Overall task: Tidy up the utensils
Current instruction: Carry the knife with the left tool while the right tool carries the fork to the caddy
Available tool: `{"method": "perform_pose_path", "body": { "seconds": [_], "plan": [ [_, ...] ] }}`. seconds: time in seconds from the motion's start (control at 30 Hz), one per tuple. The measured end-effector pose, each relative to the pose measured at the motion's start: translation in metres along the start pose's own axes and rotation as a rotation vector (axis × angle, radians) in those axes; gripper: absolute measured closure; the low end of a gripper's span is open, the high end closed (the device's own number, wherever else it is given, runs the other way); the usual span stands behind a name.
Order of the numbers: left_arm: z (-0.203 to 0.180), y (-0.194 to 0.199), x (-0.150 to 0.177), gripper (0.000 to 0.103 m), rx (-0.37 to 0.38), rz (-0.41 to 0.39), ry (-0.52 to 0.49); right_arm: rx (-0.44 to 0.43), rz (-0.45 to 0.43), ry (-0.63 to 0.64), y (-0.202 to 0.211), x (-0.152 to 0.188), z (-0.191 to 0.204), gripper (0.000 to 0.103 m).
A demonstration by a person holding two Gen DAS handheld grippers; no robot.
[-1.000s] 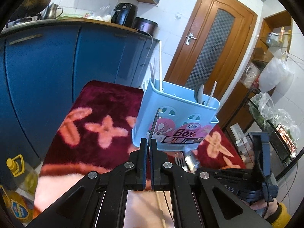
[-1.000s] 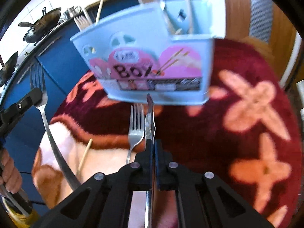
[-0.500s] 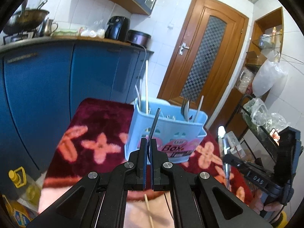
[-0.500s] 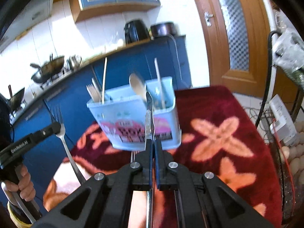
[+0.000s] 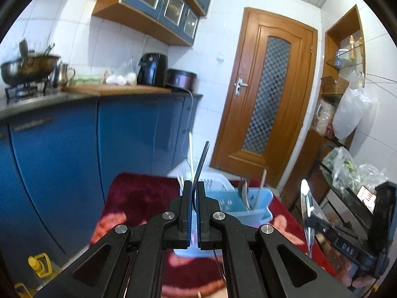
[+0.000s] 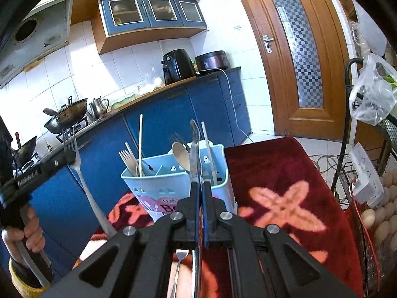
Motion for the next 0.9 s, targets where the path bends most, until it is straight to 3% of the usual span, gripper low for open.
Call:
{"method": "perform_pose_path", "body": {
  "seconds": [0.4,0.9],
  "plan": [
    [-0.013,-0.020,-0.059,0.101,-0.095,-0.148,-0.072,-0.011,-0.021,-0.017,-0.007,-0.009,-0.011,0.099],
    [-0.035,-0.095,-0.048,0.101,-0.167,-0.118,-0.169,-0.003,-0.058,-0.035,-0.020,-0.028,-0.029,0.099]
  ]
}}
Point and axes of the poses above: each gripper's, at about its wrist camera, not at the fingertips, and y roughly against the way its jaws point, z to its left, x to its underside, the point moved 2 cm from there along -y, roughly the way its jaws point, and after that the axes turned 2 degrees about -y, right-handed, at the moved point
